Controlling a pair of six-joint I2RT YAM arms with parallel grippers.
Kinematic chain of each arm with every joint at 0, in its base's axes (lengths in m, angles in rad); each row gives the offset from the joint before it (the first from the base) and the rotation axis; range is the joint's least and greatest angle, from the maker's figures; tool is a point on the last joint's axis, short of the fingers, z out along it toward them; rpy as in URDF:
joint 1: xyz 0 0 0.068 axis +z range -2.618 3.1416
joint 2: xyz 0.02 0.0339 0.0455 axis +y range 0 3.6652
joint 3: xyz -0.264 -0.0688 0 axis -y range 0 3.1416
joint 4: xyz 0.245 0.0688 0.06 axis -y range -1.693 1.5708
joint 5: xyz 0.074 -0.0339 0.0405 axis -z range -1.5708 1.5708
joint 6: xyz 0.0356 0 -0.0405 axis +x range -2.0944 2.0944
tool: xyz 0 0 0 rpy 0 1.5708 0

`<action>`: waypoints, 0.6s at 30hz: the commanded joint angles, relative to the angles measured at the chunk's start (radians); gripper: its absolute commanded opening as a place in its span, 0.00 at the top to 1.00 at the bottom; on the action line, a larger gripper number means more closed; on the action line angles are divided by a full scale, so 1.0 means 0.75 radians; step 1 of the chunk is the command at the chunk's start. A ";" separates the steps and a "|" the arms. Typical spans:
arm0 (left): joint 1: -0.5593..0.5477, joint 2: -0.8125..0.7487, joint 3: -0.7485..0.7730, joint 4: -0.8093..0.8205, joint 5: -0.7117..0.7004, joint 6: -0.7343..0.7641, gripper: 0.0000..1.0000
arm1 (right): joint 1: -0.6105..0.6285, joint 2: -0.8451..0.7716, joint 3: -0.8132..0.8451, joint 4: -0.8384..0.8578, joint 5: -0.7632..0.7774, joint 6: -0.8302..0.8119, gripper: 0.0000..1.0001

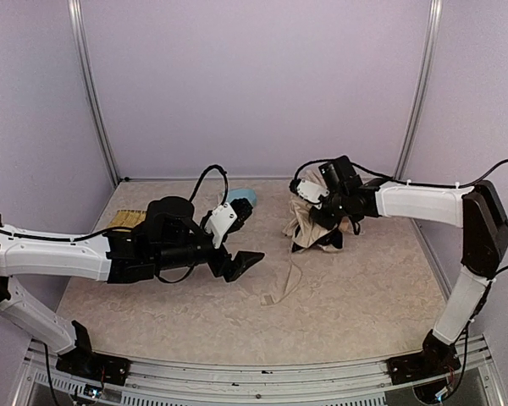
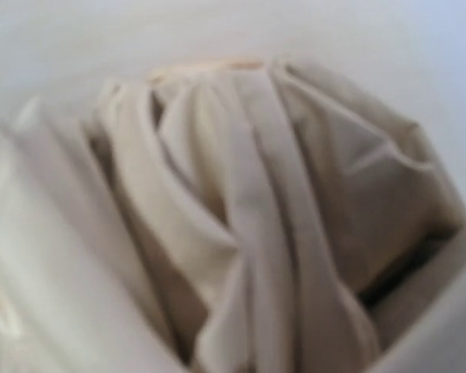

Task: Put away the umbrella

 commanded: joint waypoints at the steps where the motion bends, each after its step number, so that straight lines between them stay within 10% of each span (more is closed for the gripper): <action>1: 0.030 -0.061 -0.023 0.041 -0.057 -0.020 0.11 | -0.090 -0.098 0.198 0.463 0.458 -0.311 1.00; 7: 0.056 -0.089 -0.038 0.068 -0.144 -0.029 0.11 | -0.102 -0.150 0.259 1.102 0.516 -0.857 1.00; 18: 0.117 -0.064 -0.146 0.205 -0.116 0.001 0.10 | -0.081 -0.498 -0.012 0.711 -0.593 -0.457 1.00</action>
